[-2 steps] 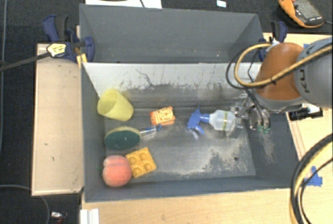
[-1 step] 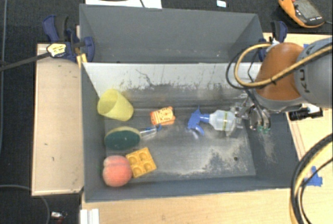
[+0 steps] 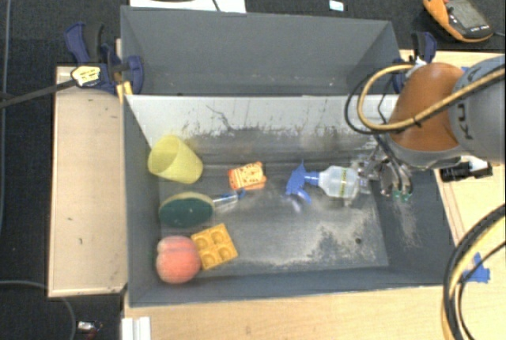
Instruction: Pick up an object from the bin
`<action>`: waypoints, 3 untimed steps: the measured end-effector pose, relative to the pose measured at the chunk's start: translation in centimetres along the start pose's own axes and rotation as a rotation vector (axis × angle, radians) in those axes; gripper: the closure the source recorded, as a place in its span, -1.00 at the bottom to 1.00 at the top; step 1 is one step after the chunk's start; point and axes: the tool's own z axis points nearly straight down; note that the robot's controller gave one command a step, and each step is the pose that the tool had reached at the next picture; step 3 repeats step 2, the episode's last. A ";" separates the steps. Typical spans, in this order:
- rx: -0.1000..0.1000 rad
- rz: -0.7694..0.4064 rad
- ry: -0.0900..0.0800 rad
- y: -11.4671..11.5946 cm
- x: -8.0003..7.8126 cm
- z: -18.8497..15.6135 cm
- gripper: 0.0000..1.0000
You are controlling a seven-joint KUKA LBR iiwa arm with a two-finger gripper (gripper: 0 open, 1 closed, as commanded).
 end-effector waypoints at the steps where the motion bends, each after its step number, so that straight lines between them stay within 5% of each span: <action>1: 0.000 -0.001 0.009 0.0 0.2 -2.3 1.00; 2: 0.000 -0.002 0.001 0.0 -0.1 -6.8 1.00; 3: 0.000 -0.002 0.001 0.0 -0.1 -6.8 1.00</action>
Offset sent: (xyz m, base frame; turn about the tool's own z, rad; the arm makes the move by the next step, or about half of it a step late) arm -0.0014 0.0002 0.0312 -0.0012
